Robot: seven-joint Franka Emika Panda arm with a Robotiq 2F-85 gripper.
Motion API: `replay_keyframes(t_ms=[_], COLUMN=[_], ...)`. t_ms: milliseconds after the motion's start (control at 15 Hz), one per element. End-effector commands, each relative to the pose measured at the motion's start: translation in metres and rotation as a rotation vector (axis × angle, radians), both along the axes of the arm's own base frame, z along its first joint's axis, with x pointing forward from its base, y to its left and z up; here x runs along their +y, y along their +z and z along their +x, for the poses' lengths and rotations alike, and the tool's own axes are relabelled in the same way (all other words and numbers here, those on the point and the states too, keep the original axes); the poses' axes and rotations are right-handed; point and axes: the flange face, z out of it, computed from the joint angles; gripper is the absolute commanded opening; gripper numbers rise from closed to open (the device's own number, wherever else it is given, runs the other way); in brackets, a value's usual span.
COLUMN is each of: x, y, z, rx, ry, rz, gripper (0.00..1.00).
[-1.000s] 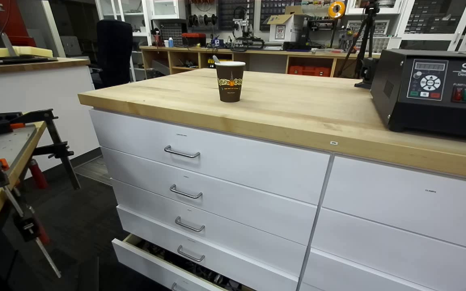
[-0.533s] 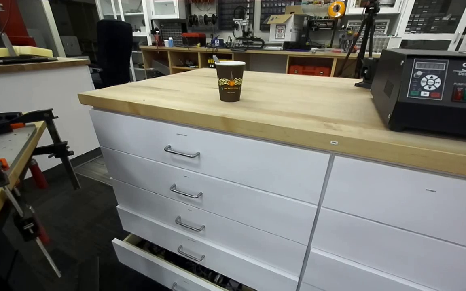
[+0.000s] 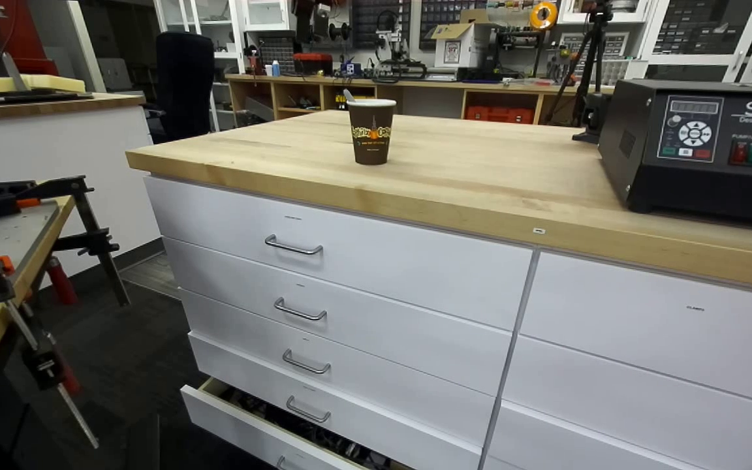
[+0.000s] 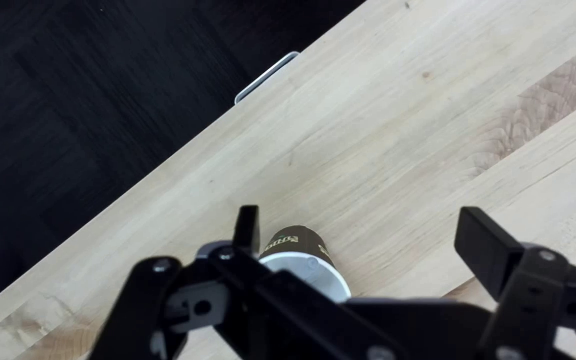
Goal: Remove the pen from the cup.
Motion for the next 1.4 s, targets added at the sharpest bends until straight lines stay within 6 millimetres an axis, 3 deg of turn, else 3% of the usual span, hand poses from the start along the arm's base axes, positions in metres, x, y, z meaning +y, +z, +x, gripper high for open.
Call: replay_keyframes(t_ms=[0,333,400,867,1000,1333], x=[-0.008,-0.014,0.007,0.008,0.01,-0.005], y=[-0.007,-0.03,-0.054,-0.11,-0.11,-0.081], z=[0.008,0.017,-0.005,-0.017,-0.019,0.005], rx=[-0.042,-0.075,-0.08,-0.097,-0.095,-0.135], ry=[0.005,0.019,0.022,0.053,0.061,0.068], rz=[0.027,0.019,0.018,0.017,0.011,-0.022], gripper=[1.0,1.0,1.0,1.0,1.0,1.0])
